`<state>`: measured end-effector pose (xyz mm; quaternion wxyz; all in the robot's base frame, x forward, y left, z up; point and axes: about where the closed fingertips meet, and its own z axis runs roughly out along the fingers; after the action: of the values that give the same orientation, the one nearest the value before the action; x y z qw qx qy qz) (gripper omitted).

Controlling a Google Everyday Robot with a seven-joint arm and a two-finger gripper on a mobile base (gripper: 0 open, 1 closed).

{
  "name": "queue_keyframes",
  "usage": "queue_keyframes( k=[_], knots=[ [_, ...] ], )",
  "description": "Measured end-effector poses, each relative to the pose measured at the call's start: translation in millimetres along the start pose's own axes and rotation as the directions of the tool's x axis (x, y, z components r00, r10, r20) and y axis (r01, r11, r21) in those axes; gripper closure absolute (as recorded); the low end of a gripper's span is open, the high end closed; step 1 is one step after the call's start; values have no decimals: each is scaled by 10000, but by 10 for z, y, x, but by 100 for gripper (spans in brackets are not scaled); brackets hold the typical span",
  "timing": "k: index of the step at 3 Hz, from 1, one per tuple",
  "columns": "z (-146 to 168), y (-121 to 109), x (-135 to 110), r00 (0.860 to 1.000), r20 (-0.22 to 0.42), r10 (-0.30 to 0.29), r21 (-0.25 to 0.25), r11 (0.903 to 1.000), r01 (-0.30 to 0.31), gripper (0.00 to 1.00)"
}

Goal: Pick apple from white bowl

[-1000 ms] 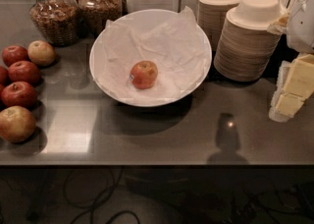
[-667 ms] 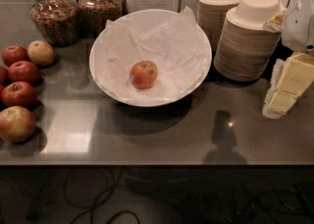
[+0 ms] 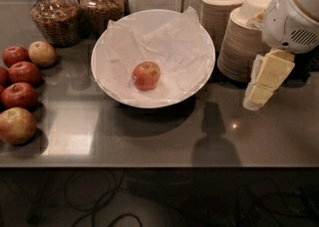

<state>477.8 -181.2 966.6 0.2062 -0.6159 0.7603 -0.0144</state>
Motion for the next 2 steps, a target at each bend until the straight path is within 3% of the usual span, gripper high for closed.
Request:
queue_keyframes(
  k=[1,2],
  knots=[
    [125,-33,-164,9990,452,-14,98,10000,10,0],
    [334,-119,-558,9875,1482,-541,79,9985,535,0]
  ],
)
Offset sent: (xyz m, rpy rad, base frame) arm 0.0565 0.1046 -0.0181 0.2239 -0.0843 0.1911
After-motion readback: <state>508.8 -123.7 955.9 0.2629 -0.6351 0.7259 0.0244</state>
